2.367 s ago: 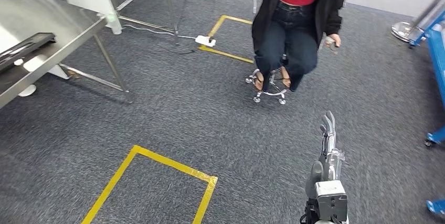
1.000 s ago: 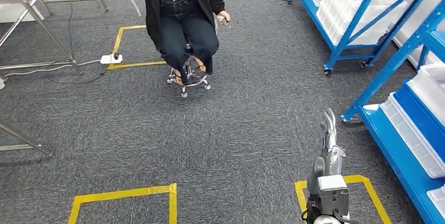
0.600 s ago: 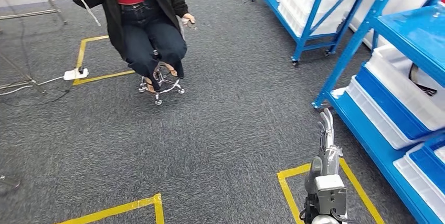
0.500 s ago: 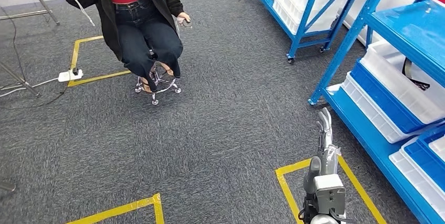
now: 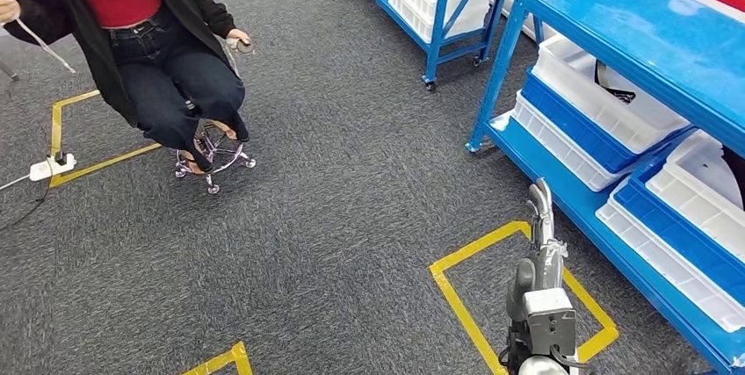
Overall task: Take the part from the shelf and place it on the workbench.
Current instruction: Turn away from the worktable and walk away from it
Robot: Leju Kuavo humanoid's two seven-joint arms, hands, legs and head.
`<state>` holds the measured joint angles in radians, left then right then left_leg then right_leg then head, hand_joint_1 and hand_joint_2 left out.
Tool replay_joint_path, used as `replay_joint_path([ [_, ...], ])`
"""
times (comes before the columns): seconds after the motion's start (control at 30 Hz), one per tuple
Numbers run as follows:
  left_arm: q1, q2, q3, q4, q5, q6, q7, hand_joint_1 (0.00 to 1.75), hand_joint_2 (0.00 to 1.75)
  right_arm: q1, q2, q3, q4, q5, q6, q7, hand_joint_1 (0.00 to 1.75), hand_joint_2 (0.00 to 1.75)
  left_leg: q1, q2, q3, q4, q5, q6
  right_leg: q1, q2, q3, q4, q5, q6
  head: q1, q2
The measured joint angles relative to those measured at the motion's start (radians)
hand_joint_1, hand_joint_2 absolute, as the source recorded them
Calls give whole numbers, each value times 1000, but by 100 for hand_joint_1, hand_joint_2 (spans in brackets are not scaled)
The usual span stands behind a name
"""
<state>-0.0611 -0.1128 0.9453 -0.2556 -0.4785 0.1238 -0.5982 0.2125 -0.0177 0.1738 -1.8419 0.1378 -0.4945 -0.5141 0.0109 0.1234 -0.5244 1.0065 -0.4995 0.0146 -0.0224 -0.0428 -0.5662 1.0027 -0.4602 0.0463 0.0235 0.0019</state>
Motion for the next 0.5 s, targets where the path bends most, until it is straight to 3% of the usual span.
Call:
replay_joint_path([
  [0.07,-3,-1,0,0,0,0,0,0,0,-1,0,2,0,0,0,0,0,0,8,-45,-18,47,-37,-9,-4,23,0,-2,4,-17,-1,0],
  [0.13,0,-3,0,1,0,-1,0,0,0,-3,1,5,0,1,0,0,0,0,9,-104,-74,167,-104,-9,-1,45,-1,-3,7,-29,-3,0],
  [0.17,2,-3,0,1,0,-1,0,0,0,-2,2,6,0,1,1,0,0,0,9,-117,-107,232,-130,-7,4,58,-1,-2,7,-33,-3,0],
  [0.2,4,-3,1,1,0,-1,0,0,0,-2,2,7,0,1,1,0,0,0,9,-122,-131,273,-138,-5,7,72,-2,-2,8,-34,-4,0],
  [0.23,6,-3,1,1,0,-1,0,0,0,-1,2,7,0,1,1,0,0,0,9,-125,-140,281,-127,-2,10,86,-2,-1,8,-35,-4,0],
  [0.3,6,-3,1,1,1,-1,0,0,0,-1,2,7,1,1,1,0,0,0,9,-142,-105,193,-59,8,13,114,0,0,9,-36,-4,0],
  [0.37,6,-2,1,1,1,-1,0,0,0,-2,2,7,1,2,1,0,0,0,9,-194,-50,72,-5,17,15,139,-2,4,9,-34,-3,0],
  [0.4,7,-1,1,1,1,0,0,0,0,-2,2,7,1,3,2,0,0,0,8,-212,-34,37,6,18,15,149,-5,6,10,-30,-3,0],
  [0.43,7,0,2,1,0,0,0,0,0,-2,3,7,1,6,4,1,0,0,5,-218,-29,24,6,19,15,160,-9,5,12,-26,-3,0],
  [0.5,5,0,2,1,0,0,0,0,0,-1,3,7,1,14,8,3,0,0,0,-191,-25,14,14,25,13,172,-20,4,17,-14,-3,0],
])
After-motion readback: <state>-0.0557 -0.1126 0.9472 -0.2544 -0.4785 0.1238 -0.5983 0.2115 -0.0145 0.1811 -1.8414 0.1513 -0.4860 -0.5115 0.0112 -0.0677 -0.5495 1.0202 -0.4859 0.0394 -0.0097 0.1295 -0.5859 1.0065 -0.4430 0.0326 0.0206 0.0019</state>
